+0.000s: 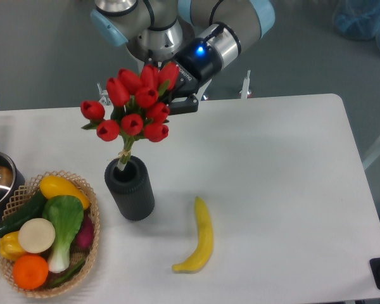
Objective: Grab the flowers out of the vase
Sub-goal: 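Carry the held tulips up and away from the vase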
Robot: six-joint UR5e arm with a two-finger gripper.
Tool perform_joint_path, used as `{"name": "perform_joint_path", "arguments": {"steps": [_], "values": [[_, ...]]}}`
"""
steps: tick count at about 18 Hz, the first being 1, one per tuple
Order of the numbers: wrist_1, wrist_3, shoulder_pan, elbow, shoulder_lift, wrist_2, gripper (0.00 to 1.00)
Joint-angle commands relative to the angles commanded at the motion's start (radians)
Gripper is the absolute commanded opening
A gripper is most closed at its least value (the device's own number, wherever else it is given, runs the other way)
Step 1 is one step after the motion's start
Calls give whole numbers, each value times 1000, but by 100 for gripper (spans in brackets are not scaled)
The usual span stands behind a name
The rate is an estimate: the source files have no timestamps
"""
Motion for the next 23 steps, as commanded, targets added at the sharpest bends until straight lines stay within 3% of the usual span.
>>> {"name": "perform_joint_path", "arguments": {"steps": [5,10,13,17,21,23], "values": [[0,0,43,35,2,-23,1],[5,14,149,46,14,33,1],[3,28,196,57,63,269,1],[0,112,215,75,61,489,0],[0,118,242,90,49,589,0],[0,135,242,118,14,685,0]]}}
